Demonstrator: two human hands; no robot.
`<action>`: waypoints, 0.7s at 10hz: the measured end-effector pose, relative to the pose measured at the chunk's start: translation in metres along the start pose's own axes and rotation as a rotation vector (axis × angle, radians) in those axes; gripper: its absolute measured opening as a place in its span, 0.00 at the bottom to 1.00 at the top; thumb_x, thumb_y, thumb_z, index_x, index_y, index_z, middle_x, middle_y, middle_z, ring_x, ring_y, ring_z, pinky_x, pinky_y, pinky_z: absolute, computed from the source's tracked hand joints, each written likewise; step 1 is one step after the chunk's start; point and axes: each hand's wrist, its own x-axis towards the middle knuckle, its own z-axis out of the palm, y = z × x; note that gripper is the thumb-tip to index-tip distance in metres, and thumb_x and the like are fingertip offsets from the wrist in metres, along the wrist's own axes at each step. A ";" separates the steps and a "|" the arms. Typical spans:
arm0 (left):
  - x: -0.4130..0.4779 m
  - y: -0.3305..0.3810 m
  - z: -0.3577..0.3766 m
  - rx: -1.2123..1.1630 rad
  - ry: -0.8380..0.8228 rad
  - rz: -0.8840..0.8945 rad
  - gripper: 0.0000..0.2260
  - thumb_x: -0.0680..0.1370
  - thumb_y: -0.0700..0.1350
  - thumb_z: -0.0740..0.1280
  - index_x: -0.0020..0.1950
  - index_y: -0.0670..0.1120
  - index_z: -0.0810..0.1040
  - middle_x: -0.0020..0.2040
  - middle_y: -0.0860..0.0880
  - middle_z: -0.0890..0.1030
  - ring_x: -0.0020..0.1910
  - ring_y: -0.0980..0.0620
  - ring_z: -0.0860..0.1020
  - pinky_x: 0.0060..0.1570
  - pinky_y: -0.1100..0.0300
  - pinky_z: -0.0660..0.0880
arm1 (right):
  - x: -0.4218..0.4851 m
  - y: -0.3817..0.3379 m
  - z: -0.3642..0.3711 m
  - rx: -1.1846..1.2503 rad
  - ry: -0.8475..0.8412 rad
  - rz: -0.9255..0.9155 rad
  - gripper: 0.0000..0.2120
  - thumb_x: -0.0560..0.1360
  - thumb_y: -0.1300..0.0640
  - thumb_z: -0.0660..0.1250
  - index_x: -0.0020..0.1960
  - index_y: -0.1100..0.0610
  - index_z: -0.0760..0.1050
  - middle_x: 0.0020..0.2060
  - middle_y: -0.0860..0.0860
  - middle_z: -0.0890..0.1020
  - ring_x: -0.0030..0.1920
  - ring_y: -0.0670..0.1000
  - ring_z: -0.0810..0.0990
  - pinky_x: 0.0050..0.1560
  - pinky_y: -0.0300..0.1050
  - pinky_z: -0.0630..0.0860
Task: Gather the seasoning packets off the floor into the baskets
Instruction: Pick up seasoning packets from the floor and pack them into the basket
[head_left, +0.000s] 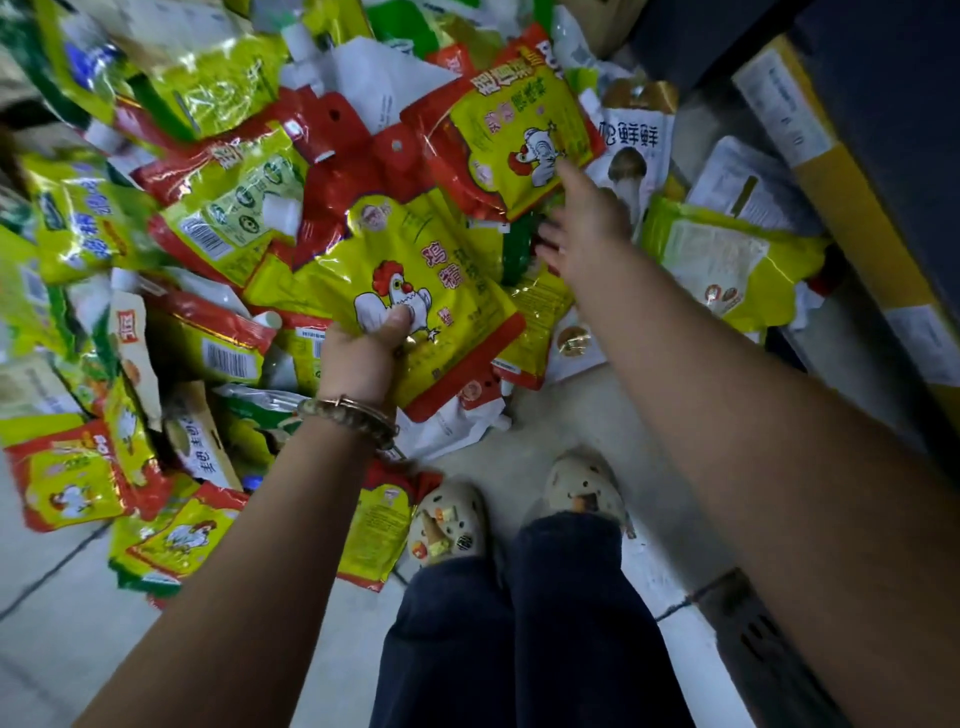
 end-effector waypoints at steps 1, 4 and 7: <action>0.005 -0.002 -0.003 0.000 -0.010 0.013 0.22 0.76 0.46 0.68 0.66 0.36 0.68 0.59 0.41 0.76 0.55 0.47 0.76 0.46 0.61 0.71 | 0.019 -0.022 0.027 0.013 -0.147 0.148 0.25 0.76 0.39 0.63 0.65 0.54 0.71 0.66 0.54 0.75 0.64 0.55 0.74 0.61 0.56 0.72; 0.022 -0.005 -0.013 0.077 -0.033 -0.022 0.30 0.78 0.50 0.65 0.72 0.34 0.59 0.70 0.40 0.68 0.66 0.45 0.70 0.48 0.65 0.71 | 0.046 -0.013 -0.010 0.229 -0.071 -0.142 0.36 0.66 0.50 0.77 0.69 0.60 0.67 0.63 0.59 0.76 0.56 0.58 0.79 0.54 0.59 0.78; 0.007 0.015 -0.007 -0.346 -0.442 -0.185 0.13 0.76 0.46 0.65 0.57 0.40 0.76 0.41 0.45 0.84 0.38 0.50 0.83 0.37 0.56 0.81 | -0.050 0.021 -0.038 -0.067 -0.492 -0.266 0.14 0.72 0.67 0.67 0.56 0.58 0.73 0.42 0.48 0.85 0.44 0.49 0.84 0.46 0.47 0.81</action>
